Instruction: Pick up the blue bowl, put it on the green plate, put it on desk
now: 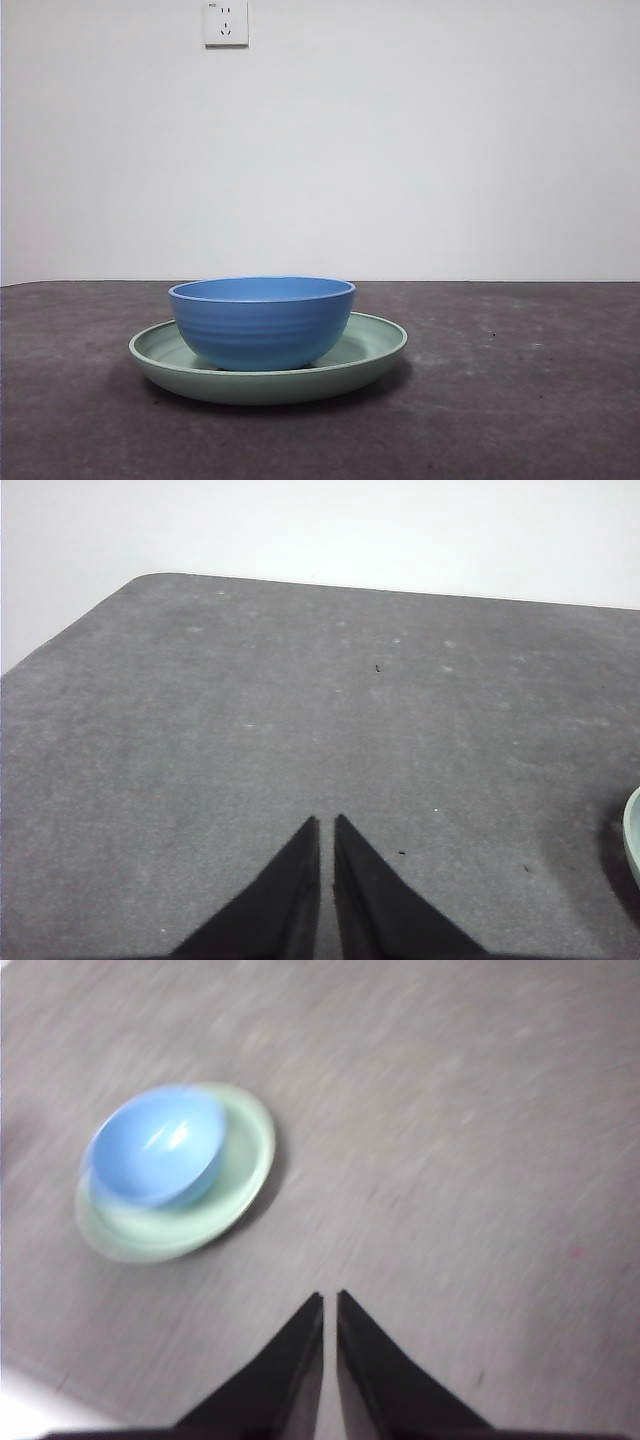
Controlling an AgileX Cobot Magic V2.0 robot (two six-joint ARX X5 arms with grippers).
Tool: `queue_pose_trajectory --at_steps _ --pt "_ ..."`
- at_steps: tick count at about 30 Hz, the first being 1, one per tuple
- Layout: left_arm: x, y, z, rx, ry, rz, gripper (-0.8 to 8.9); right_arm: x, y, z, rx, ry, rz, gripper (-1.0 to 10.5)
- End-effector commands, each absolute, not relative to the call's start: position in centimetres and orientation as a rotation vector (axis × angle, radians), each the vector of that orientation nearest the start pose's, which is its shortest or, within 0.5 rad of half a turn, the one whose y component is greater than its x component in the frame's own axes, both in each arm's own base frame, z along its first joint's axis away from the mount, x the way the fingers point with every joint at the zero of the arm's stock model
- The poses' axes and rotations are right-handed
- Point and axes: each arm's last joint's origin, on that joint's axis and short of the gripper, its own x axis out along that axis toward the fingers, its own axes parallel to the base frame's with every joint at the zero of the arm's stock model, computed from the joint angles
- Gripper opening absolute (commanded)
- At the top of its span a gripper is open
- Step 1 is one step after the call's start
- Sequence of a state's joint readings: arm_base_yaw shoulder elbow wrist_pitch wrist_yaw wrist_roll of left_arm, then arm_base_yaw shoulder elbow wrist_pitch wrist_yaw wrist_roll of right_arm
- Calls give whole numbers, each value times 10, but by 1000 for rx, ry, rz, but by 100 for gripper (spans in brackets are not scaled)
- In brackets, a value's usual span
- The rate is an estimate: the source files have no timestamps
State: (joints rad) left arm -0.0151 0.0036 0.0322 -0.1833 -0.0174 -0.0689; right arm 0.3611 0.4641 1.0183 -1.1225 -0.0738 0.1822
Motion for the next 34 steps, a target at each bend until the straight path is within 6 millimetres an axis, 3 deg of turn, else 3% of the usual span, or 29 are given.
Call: queue_pose_trajectory --at_steps 1,5,9,13,17,25,34 --pt "96 -1 149 -58 181 12 24 55 17 331 58 436 303 19" --pt "96 -1 149 -58 181 12 24 76 14 287 31 174 209 19" --pt "96 -1 149 -58 181 12 24 88 8 235 27 22 106 19" --pt "96 -1 149 -58 181 12 24 95 3 192 20 4 37 19" --pt "96 -1 149 -58 181 12 24 98 0 160 19 58 6 19" --pt "96 -1 149 -58 180 12 24 96 -2 150 -39 172 -18 19" --pt "96 -1 149 -58 180 12 24 96 0 150 -13 174 11 19"
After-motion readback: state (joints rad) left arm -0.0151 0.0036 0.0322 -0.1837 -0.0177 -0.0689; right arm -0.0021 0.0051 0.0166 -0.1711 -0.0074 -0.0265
